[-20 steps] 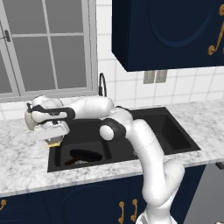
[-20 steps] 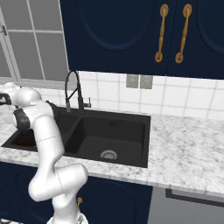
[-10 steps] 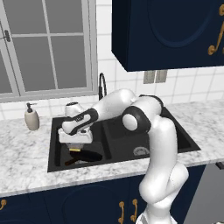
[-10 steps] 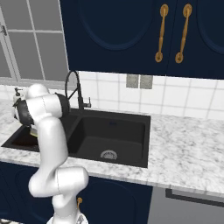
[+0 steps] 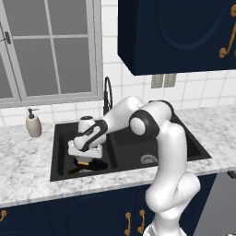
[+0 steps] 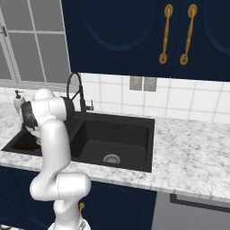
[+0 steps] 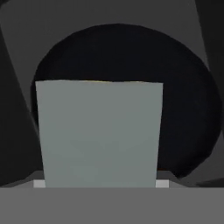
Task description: Pick the pan and sponge and place them into the sink. Then turn on the water.
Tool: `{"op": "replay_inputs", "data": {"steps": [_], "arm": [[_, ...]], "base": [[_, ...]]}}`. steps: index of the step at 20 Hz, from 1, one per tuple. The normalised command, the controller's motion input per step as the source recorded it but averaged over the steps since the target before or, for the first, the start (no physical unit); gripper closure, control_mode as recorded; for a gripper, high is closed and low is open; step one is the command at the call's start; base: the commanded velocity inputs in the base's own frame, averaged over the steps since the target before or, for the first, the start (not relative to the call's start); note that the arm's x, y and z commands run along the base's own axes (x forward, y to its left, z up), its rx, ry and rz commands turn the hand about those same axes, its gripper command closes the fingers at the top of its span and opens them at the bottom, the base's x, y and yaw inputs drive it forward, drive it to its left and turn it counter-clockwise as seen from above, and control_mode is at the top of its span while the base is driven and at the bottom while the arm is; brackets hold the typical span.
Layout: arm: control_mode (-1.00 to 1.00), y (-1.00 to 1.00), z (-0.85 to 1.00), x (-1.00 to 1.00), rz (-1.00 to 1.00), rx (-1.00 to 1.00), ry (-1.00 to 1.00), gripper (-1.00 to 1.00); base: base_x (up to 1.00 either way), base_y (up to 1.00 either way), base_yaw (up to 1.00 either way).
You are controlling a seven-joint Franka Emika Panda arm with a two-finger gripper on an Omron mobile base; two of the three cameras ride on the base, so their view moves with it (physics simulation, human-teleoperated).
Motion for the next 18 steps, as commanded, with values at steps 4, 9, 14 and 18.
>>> {"op": "replay_inputs", "data": {"steps": [4, 9, 14, 18], "arm": [[-1.0, 0.17, -0.23, 0.02, 0.0, 0.0, 0.0, -1.0], [-1.0, 0.29, -0.14, 0.02, 0.0, 0.0, 0.0, -1.0], [-1.0, 0.0, 0.54, -0.05, 0.0, -0.02, 0.0, -1.0], [-1.0, -0.06, 0.54, -0.43, 0.0, -0.08, -0.02, -1.0]], "base": [[0.0, 0.0, 0.0], [0.0, 0.0, 0.0], [0.0, 0.0, 0.0], [0.0, 0.0, 0.0]]}}
